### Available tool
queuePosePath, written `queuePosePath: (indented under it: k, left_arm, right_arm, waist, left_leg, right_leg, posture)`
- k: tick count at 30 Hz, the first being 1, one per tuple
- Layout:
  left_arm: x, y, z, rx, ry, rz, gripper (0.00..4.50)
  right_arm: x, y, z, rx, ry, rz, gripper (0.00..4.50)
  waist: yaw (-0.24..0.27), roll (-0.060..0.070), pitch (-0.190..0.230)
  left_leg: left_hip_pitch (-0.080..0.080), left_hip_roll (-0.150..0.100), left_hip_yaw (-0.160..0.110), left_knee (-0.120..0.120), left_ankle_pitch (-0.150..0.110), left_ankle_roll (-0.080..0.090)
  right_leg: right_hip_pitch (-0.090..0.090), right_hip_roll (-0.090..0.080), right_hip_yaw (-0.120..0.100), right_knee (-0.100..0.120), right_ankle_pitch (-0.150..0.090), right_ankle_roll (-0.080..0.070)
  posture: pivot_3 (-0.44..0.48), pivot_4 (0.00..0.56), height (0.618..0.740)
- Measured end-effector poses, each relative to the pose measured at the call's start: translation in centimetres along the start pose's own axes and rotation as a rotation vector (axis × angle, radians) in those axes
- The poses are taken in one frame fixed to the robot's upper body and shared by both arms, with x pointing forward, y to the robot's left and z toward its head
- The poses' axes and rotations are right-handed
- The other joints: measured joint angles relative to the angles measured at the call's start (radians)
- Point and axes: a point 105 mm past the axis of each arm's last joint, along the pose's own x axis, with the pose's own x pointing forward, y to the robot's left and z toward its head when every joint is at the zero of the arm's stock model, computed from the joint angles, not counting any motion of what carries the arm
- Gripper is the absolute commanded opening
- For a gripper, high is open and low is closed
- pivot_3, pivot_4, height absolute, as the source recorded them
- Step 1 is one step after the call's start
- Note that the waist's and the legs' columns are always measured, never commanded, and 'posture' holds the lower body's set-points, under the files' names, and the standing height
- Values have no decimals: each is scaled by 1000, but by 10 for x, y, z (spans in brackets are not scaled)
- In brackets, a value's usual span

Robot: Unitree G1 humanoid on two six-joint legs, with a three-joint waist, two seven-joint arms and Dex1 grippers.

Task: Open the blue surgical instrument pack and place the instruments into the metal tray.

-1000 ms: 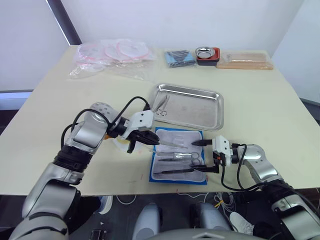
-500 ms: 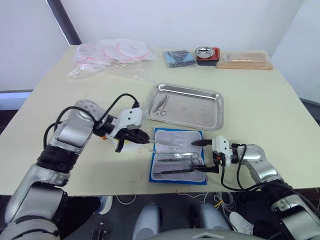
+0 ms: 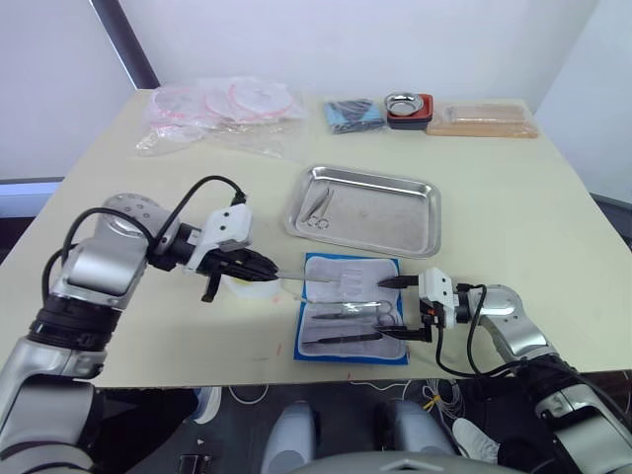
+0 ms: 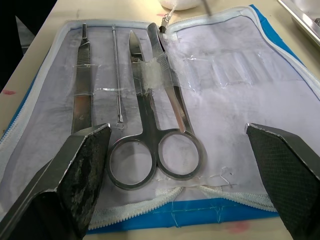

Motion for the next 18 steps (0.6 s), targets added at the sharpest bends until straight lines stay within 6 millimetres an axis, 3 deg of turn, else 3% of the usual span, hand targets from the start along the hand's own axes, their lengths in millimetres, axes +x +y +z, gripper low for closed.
queuePosePath:
  k: [7, 11, 18]
  left_arm:
    - [8, 25, 29, -54, -171, 151, 5]
    - [32, 54, 43, -159, -289, 359, 5]
    - [56, 85, 45, -243, -308, 633, 5]
  right_arm:
    - [0, 0, 0, -4, -2, -1, 4500]
    - [1, 0, 0, -6, -4, 1, 4500]
    - [1, 0, 0, -6, -6, 0, 4500]
  waist:
    - [0, -1, 0]
    - [0, -2, -1]
    - [0, -3, -1]
  left_leg:
    - [0, -1, 1, 0, 0, 0]
    - [0, -2, 2, 2, 0, 0]
    - [0, -2, 2, 2, 0, 0]
  right_leg:
    - [1, 5, -1, 0, 0, 0]
    - [2, 8, 0, 1, 0, 0]
    - [2, 11, 1, 2, 1, 0]
  posture:
    - [0, 150, 740]
    - [0, 150, 740]
    - [0, 150, 740]
